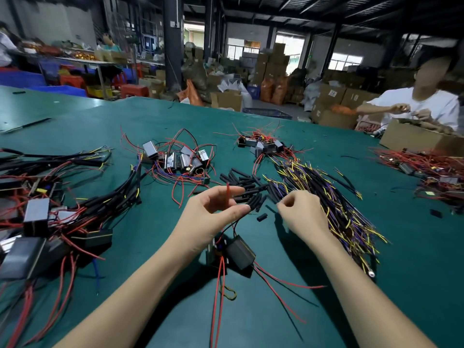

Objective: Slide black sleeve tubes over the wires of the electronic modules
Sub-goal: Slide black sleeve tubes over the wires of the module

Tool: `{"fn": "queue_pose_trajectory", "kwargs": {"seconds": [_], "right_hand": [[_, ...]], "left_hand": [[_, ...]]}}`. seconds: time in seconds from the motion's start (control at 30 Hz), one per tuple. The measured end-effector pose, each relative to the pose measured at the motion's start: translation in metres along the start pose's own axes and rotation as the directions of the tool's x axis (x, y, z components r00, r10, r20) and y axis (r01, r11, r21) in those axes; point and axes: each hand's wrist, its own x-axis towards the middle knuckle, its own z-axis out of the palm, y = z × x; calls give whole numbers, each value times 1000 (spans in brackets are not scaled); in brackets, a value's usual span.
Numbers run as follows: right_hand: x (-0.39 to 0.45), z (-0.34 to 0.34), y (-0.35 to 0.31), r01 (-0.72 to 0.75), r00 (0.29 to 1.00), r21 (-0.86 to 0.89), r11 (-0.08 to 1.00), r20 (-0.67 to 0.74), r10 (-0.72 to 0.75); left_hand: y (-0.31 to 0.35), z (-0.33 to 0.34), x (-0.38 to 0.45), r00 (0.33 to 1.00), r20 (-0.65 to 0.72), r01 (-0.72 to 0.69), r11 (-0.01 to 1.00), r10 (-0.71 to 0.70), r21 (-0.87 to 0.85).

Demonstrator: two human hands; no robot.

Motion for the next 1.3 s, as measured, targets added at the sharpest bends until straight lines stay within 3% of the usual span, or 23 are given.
{"fn": "queue_pose_trajectory", "kwargs": {"seconds": [0.1,0.17,0.23,0.3,0.4,0.63,1.3], "right_hand": [[7,-16,-2,56,998,412,910,-45,-41],[6,-31,-8,48,993,706,707,45,-112],[5,-43,-15,45,970,830,556,96,-221],[2,-52,-20,108,938,811,575,108,-328],[-3,-60,-28,271,900,654,707,88,-427],[-3,-61,-31,422,877,491,762,-6,-481],[-10,-56,-37,508,807,321,799,145,-572]], "left_hand": [[-1,4,-1,999,15,-42,992,40,121],[-2,7,-1,998,17,-59,980,57,190],[-4,8,-1,998,27,-67,972,63,226],[-5,8,-1,996,41,-90,960,82,266],[-7,8,-1,993,67,-109,943,93,316],[-10,7,-1,987,125,-141,903,98,405],[-6,7,-4,984,147,-154,883,98,444]]}}
